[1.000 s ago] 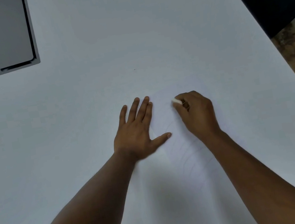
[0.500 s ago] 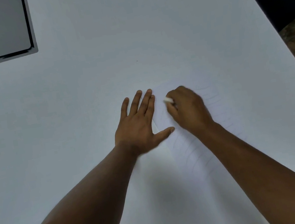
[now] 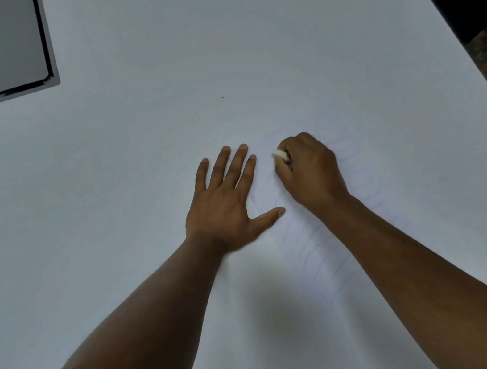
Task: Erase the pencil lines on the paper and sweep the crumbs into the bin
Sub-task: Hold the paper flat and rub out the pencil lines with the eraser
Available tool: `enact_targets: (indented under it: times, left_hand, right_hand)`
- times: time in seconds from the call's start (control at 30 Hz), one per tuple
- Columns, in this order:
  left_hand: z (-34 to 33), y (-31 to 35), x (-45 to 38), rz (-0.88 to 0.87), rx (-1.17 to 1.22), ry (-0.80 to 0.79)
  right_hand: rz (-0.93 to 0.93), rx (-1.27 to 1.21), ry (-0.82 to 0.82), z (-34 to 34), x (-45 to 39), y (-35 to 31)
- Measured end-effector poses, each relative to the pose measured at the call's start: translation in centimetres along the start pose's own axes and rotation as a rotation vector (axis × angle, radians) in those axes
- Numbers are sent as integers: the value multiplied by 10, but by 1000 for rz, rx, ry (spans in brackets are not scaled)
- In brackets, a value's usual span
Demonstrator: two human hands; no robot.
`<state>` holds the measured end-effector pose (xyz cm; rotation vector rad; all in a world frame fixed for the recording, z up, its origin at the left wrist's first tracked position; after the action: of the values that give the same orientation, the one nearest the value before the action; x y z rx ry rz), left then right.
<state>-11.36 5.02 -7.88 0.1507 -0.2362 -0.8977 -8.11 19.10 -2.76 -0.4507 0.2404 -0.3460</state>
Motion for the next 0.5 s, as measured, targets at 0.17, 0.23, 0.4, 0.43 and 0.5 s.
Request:
enact_targets:
  times: [0.17, 0.23, 0.4, 0.43, 0.5]
  left_hand:
    - [1, 0, 0, 9, -4, -7]
    - [2, 0, 1, 14, 2, -10]
    - [2, 0, 1, 11, 0, 6]
    - [2, 0, 1, 10, -4, 7]
    - [3, 0, 1, 11, -5, 11]
  right_hand:
    - [41, 30, -43, -5, 7, -1]
    - [-68, 37, 30, 9, -2, 25]
    - [-65, -4, 40, 2, 2, 9]
    - [-48, -9, 25, -3, 5, 2]
    - [-63, 3, 26, -4, 6, 3]
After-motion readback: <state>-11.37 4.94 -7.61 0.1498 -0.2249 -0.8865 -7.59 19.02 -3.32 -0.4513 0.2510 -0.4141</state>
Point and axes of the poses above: each hand's wrist, its own x-axis away from the middle knuckle, its own z-axis out of the back of the hand, y = z × x, the point moved 10 cm from there along -x, towards the middle knuckle, and after that the axes turned 4 degrees about -y, right-handed, at the moved point
